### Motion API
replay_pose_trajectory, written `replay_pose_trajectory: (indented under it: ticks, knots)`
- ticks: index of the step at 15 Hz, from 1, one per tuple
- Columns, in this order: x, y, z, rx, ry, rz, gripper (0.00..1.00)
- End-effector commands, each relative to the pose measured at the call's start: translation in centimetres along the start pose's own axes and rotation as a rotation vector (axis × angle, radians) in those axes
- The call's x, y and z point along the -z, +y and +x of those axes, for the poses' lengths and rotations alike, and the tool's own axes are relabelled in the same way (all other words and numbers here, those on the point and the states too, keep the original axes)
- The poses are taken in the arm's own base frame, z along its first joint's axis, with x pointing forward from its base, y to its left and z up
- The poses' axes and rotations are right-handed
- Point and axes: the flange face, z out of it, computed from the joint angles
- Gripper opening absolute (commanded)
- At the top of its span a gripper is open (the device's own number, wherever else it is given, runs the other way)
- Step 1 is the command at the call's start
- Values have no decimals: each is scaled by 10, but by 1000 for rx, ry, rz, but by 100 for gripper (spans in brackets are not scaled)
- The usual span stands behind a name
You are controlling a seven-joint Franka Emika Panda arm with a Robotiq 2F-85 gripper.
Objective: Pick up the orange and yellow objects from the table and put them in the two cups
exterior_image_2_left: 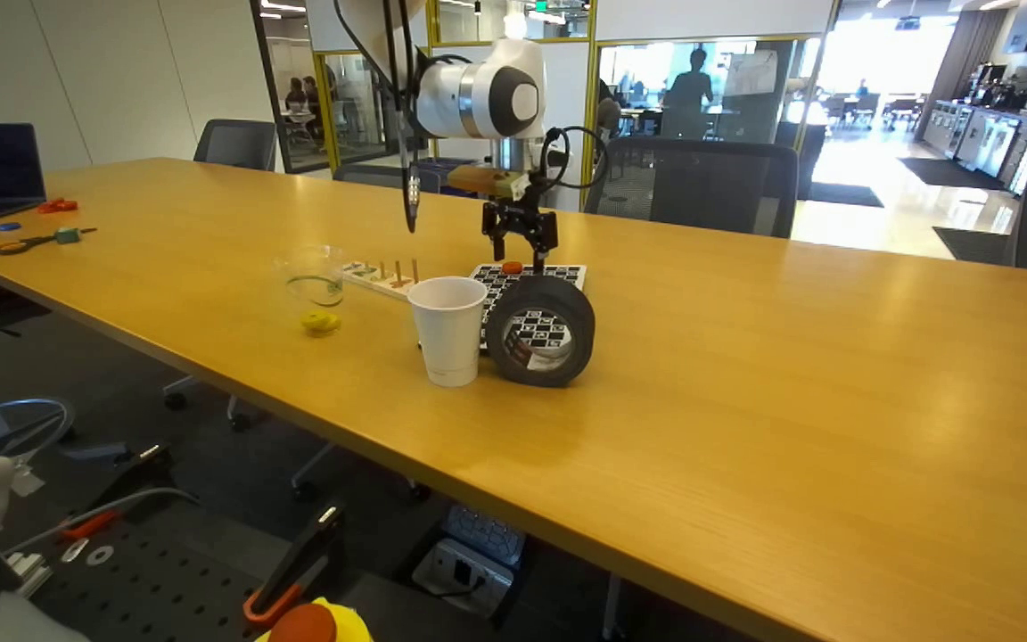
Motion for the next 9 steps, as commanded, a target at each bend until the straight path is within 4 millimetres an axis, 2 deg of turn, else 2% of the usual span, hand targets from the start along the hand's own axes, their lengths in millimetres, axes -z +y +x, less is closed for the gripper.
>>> replay_pose_trajectory:
  ticks: [1,2,3,5,9]
  knots:
    - [4,-5,12,15,-13,23,100]
    - [3,-4,13,19,-13,27,99]
    - [3,-5,13,31,-12,27,75]
    - [2,-5,14,35,-19,27,70]
    - [6,-4,14,44,-46,27,39]
